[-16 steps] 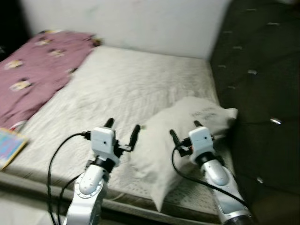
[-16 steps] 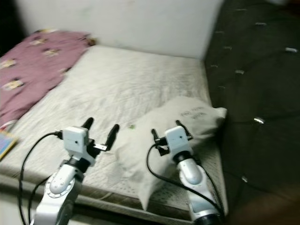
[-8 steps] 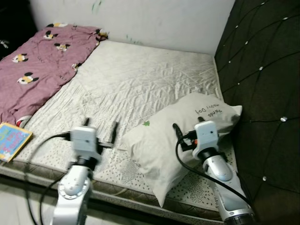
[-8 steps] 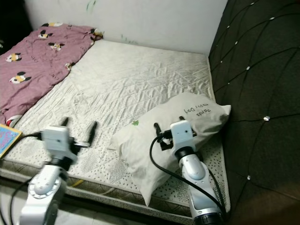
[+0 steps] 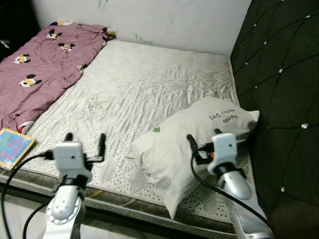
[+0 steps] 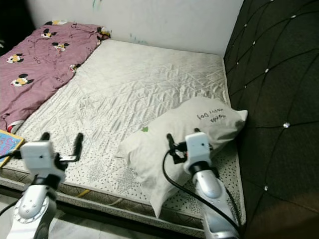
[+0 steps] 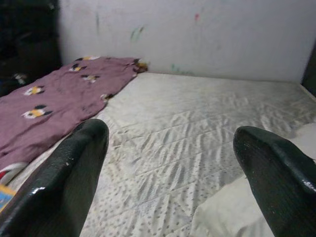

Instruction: Clean up the room

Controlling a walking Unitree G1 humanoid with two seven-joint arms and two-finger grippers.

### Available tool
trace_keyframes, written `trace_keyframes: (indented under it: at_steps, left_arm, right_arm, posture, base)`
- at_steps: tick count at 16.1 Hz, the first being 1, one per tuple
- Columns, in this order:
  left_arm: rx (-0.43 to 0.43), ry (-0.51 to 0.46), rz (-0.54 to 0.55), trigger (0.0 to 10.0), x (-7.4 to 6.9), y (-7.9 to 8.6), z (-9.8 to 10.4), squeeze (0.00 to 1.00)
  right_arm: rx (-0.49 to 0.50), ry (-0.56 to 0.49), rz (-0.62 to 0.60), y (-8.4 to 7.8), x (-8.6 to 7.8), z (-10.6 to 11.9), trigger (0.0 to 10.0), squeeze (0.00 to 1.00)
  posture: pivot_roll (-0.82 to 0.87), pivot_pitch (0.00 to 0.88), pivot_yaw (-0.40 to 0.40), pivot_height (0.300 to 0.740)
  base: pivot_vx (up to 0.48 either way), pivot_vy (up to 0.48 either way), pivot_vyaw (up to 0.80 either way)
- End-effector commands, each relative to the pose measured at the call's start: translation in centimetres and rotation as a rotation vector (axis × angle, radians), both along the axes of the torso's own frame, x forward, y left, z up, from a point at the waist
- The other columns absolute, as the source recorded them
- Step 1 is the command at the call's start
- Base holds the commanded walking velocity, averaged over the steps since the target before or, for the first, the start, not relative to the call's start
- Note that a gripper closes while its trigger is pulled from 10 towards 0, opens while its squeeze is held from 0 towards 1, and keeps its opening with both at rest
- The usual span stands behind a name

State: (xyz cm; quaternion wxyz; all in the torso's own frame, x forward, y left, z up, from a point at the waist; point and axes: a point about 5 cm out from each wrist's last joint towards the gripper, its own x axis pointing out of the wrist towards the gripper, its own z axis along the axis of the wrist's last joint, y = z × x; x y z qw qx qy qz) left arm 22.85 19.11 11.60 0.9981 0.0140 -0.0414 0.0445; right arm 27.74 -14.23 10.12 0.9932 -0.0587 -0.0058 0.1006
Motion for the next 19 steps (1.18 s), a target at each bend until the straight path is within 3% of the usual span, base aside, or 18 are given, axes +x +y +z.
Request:
trace_keyframes:
  at_steps: [1,3,10,17,19]
  left_arm:
    - [-0.005,0.020,0.032,10.0,-0.6,0.6,-0.2,0.00]
    - [-0.013,0.050,0.054,10.0,-1.5,1.0,-1.0,0.00]
    - [-0.052,0.046,0.026,10.0,-1.1,0.2,-0.7,0.00]
    - [-0.062,0.037,0.013,10.0,-0.9,-0.1,-0.6,0.00]
    - [-0.060,0.039,0.003,10.0,-0.8,-0.2,-0.5,0.00]
  right_arm:
    - [0.001,-0.005,-0.032,-1.0,-0.2,0.3,10.0,0.00]
    - [-0.007,0.004,-0.048,-1.7,-0.5,0.1,10.0,0.00]
    - [0.013,0.029,-0.064,-1.6,-0.7,-0.1,10.0,0.00]
    - [0.008,0.028,-0.061,-1.5,-0.8,0.0,10.0,0.00]
    - [0.005,0.030,-0.050,-1.3,-0.8,0.0,10.0,0.00]
  posture:
    - [0.00,0.057,-0.026,0.740]
    - [-0.01,0.055,-0.030,0.740]
    - [-0.02,0.061,-0.029,0.740]
    - [-0.02,0.073,-0.024,0.740]
    - [-0.02,0.078,-0.028,0.716]
  base:
    - [0.000,0.000,0.00]
    - [0.000,0.000,0.00]
    - [0.000,0.000,-0.69]
    - [0.000,0.000,0.00]
    - [0.000,0.000,0.00]
